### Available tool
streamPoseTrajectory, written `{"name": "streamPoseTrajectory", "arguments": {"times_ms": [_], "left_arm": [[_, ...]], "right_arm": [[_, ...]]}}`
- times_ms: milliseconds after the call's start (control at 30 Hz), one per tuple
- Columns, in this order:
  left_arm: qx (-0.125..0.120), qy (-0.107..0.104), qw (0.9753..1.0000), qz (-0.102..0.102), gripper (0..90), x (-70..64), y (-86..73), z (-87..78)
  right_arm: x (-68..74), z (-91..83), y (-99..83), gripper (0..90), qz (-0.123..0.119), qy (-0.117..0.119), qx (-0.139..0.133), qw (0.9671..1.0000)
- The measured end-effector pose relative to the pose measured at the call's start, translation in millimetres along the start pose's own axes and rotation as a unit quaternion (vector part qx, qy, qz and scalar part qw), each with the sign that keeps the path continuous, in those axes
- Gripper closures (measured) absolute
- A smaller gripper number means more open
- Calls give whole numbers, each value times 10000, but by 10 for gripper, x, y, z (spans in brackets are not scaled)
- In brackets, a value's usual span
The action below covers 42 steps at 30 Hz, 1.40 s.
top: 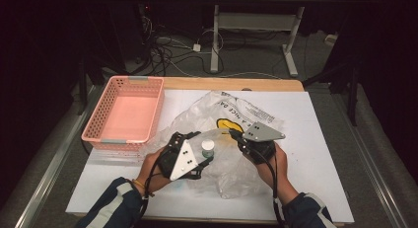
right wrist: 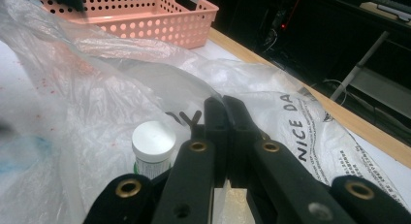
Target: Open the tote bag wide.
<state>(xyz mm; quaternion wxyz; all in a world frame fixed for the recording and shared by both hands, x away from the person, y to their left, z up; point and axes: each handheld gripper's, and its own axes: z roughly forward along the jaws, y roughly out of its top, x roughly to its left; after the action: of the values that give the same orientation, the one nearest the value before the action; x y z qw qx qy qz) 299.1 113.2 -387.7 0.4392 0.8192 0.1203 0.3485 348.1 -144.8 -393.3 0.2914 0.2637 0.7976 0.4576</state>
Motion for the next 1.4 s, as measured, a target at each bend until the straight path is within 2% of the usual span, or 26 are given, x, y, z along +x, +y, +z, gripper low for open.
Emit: {"name": "streamPoseTrajectory", "arguments": {"times_ms": [67, 133, 200, 267, 333, 400, 533, 600, 667, 733, 800, 833, 867, 967, 1033, 1167, 1200, 1300, 1400], "left_arm": [[-20, 157, 9998, -83, 202, 68, -22, -90], [80, 337, 9993, -115, 199, 136, -81, -154], [216, 378, 9988, -225, 199, 201, -167, -181], [454, 362, 9982, -167, 215, 245, -261, -186], [590, 382, 9974, -141, 238, 267, -331, -189], [761, 231, 9965, -255, 254, 309, -408, -184], [1056, 159, 9931, -477, 254, 362, -544, -170], [1288, 146, 9904, -472, 265, 372, -637, -158], [1525, 98, 9868, -532, 303, 382, -729, -141], [1638, -72, 9843, -648, 368, 396, -802, -138], [1775, -138, 9815, -708, 407, 390, -868, -122], [1842, -204, 9803, -689, 481, 385, -897, -114], [1838, -218, 9803, -684, 570, 378, -911, -112], [1811, -325, 9802, -728, 728, 373, -931, -102], [1799, -368, 9804, -714, 789, 367, -918, -105], [1794, -357, 9809, -668, 847, 365, -898, -127], [1792, -365, 9810, -651, 848, 371, -895, -132], [1762, -358, 9813, -685, 856, 377, -905, -164], [1763, -223, 9812, -756, 839, 392, -941, -212]], "right_arm": [[-4, -4, -4, 900, -3, 5, 9, 10000], [-4, -11, -5, 900, 11, 8, 20, 10000], [-8, -27, -6, 900, -29, 33, 20, 10000], [-6, -46, -3, 900, -54, 52, 32, 10000], [-1, -74, 1, 900, -142, 150, 7, 9998], [9, -100, 4, 900, -243, 110, 28, 9996], [1, -136, -1, 900, -240, 133, 29, 9996], [-1, -151, -5, 900, -248, 125, 36, 9996], [-7, -163, -10, 900, -250, 125, 54, 9996], [-11, -172, -21, 900, -256, 121, 75, 9996], [-16, -169, -38, 900, -256, 135, 106, 9995], [-18, -164, -43, 900, -257, 128, 123, 9995], [-19, -158, -46, 900, -247, 147, 129, 9995], [-4, -155, -50, 900, -240, 159, 151, 9995], [9, -164, -53, 874, -232, 201, 142, 9994], [30, -249, -76, 699, -190, 310, 141, 9992], [32, -296, -78, 674, -192, 366, 83, 9991], [45, -472, -78, 518, -166, 392, -78, 9991], [79, -652, -124, 446, -196, 525, -211, 9982]]}}
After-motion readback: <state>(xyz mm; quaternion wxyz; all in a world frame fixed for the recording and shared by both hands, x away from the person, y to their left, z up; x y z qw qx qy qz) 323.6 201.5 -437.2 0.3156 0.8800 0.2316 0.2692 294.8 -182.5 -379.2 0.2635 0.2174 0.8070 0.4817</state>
